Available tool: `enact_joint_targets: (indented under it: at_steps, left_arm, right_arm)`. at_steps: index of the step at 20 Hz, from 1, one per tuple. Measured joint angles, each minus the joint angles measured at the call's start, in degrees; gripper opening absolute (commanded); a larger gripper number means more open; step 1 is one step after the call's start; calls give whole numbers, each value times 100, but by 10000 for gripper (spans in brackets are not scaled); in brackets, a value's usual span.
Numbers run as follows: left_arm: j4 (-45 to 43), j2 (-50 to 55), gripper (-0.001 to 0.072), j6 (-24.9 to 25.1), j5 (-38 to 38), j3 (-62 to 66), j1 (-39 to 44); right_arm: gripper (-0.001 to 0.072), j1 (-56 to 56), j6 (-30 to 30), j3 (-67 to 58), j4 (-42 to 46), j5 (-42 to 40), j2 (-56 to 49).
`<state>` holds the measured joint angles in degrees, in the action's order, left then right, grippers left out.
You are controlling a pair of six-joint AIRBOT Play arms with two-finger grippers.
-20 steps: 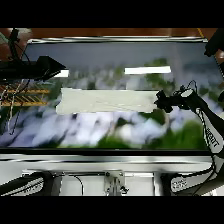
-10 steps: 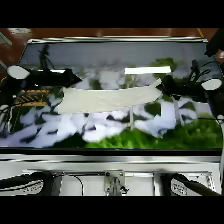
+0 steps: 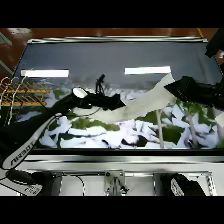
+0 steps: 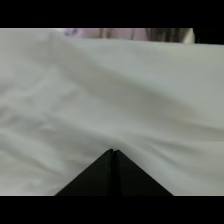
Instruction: Fold the shirts.
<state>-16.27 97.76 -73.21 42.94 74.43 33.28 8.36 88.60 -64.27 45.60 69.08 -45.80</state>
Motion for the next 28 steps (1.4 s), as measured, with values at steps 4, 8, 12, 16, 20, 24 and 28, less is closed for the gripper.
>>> enact_joint_targets:
  at_steps: [4, 8, 12, 16, 20, 24, 28]
  left_arm:
    - [1377, 525, 30, 232, 245, -4, 474]
    - [2382, 496, 29, 708, 219, -4, 256]
    - [2566, -398, 28, 1305, -155, -4, -667]
    - [2520, -1897, 30, 2214, -643, -4, -1808]
    - [2350, -3425, 30, 3132, -933, -2, -2787]
    - [1606, -4557, 30, 3270, -1032, -7, -3318]
    - [752, -5165, 31, 2673, -745, -9, -3486]
  right_arm:
    - [74, 0, 122, -2, -9, 157, 179]
    - [74, 0, 168, 0, -20, 216, 225]
    - [74, -168, 166, -2, -13, 70, 219]
    - [74, -1156, 140, -2, 116, -612, -203]
    - [74, -2767, 164, -2, 63, -1956, -1353]
    - [75, -4162, 170, 0, -629, -3606, -2824]
    - [75, -4800, 7, 0, -2011, -4795, -3934]
